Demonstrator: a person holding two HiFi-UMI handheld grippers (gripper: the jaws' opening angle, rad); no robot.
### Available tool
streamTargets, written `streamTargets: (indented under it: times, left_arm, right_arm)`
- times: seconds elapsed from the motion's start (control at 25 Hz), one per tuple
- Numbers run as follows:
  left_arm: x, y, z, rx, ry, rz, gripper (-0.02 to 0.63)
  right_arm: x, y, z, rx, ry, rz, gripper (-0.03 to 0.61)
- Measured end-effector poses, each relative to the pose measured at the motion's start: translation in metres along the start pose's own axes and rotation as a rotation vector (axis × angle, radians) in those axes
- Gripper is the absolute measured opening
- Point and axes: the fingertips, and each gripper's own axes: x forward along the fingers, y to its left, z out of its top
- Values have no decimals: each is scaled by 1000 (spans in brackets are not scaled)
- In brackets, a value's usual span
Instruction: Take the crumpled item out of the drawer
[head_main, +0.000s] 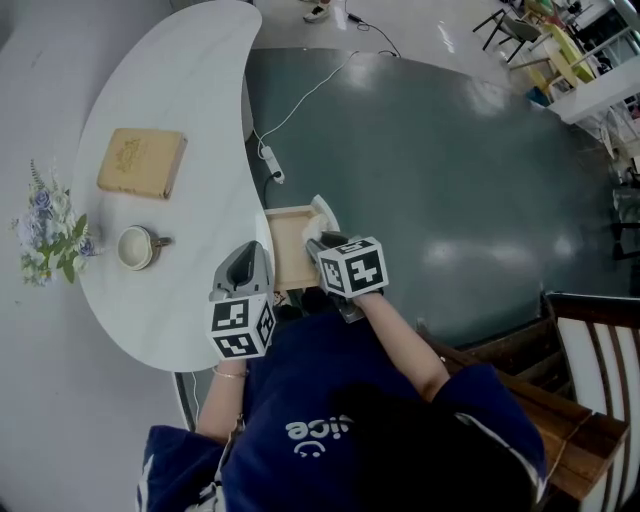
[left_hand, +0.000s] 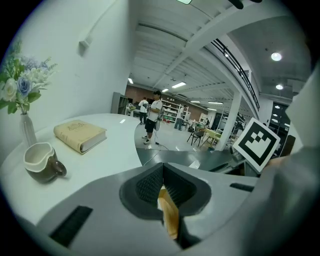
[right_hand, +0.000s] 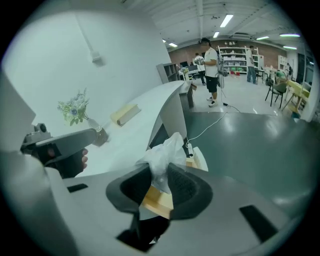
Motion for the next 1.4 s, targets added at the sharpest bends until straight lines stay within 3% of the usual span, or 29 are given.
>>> streamTargets:
  times: [0.24, 0.72, 0.88, 1.4]
  left_arm:
    - [-3, -4, 13, -4, -38, -6, 5]
    - [-23, -6, 64, 28, -193, 24, 5]
    - [-29, -12, 79, 15, -247, 12, 5]
    - [-49, -19, 127, 144, -404, 79, 5]
  right_arm:
    - [-26, 5, 30, -57, -119, -6, 110]
    - [-69, 29, 82, -282, -340, -17, 110]
    - [-82, 36, 96, -314, -402, -10, 110]
    - [-134, 56, 144, -393, -721, 22, 110]
